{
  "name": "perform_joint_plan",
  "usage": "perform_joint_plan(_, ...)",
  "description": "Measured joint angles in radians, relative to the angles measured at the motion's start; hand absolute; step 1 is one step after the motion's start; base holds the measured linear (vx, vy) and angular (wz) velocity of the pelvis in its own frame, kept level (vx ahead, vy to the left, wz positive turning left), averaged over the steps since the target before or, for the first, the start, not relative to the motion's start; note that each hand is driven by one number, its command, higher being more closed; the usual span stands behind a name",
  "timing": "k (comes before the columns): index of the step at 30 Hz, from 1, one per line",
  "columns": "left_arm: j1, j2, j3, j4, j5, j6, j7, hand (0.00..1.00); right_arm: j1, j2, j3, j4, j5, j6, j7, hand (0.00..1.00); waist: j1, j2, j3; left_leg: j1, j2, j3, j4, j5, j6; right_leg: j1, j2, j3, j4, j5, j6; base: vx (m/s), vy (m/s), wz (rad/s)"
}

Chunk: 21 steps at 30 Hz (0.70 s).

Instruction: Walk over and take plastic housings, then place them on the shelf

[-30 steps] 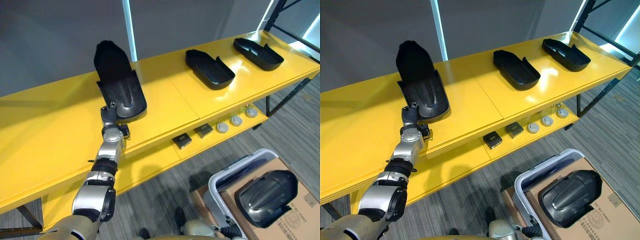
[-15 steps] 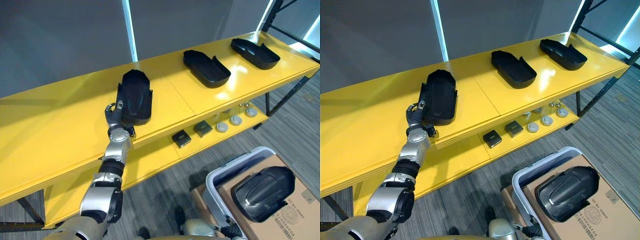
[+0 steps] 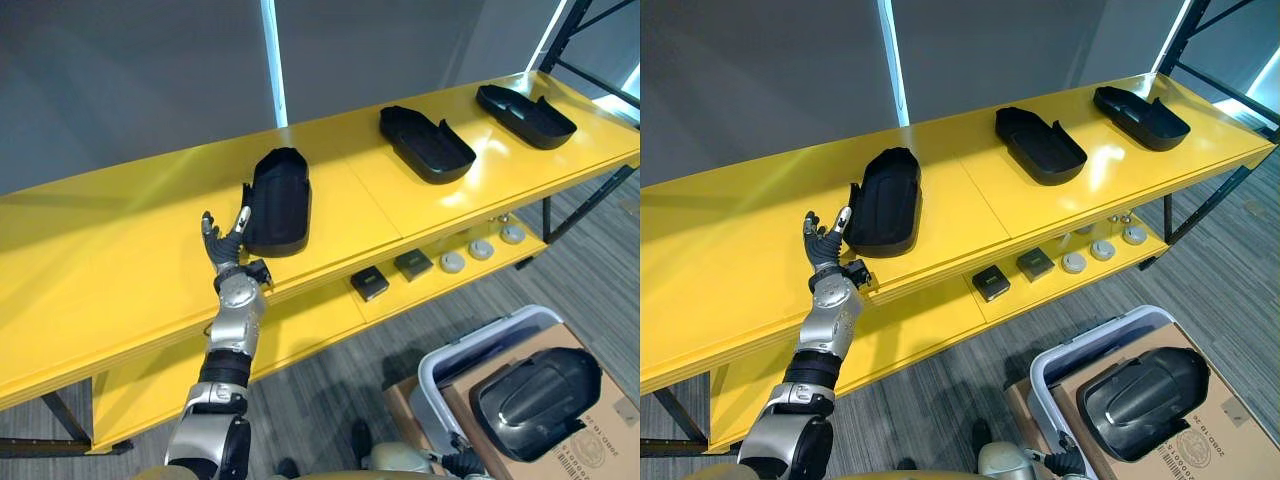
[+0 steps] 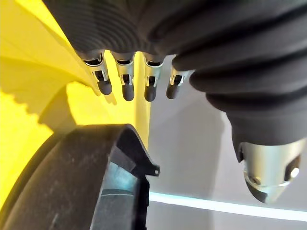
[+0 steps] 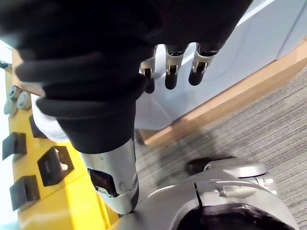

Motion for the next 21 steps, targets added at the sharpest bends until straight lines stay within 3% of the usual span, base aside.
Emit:
perform_joint_plan(6,0.023,0.0,-0.065,-0.011,0.089,0.001,-0.048,0.0,0.003,-0.001,-0.001,0.0,0.0,0.0,0.0,0.0,0.007,0.001,-0.003,-0.001,0.0,-0.001,-0.002,0.0,0.0,0.001,0.0,-0.003,-0.001,0.0,0.0,-0.02,-0.002,0.0)
perform_joint_plan(7,0.035,0.0,-0.088,-0.034,0.142,0.001,-0.068,1.0,0.006,-0.001,-0.001,0.0,0.001,0.0,0.0,0.0,0.015,0.002,-0.004,-0.001,0.0,-0.002,-0.003,0.0,0.0,0.001,0.001,-0.003,-0.002,0.0,0.0,-0.01,-0.002,-0.04)
perform_joint_plan(9,0.064,0.0,-0.121,-0.067,0.205,0.002,-0.085,1.0,0.01,-0.002,-0.002,0.001,0.001,-0.001,0.0,0.0,0.02,0.004,-0.009,-0.001,0.001,-0.003,-0.007,0.0,0.0,0.001,0.001,-0.004,-0.004,0.0,0.0,-0.01,-0.002,-0.02)
perform_joint_plan(13,0.139,0.009,-0.2,-0.091,0.434,0.002,-0.117,1.0,0.021,-0.002,-0.003,0.005,0.001,-0.004,0.0,0.0,0.022,0.009,-0.032,0.002,-0.001,-0.009,-0.017,0.001,-0.001,0.009,0.001,-0.012,-0.013,0.0,0.001,0.02,0.008,0.06)
perform_joint_plan(21,0.174,0.035,-0.304,-0.098,0.632,0.001,-0.151,1.0,0.02,-0.002,0.0,0.011,0.0,-0.023,0.003,0.0,0.022,0.007,-0.034,0.006,0.003,0.004,-0.017,0.0,-0.002,0.013,0.006,0.001,-0.021,0.0,0.001,-0.01,0.001,-0.03)
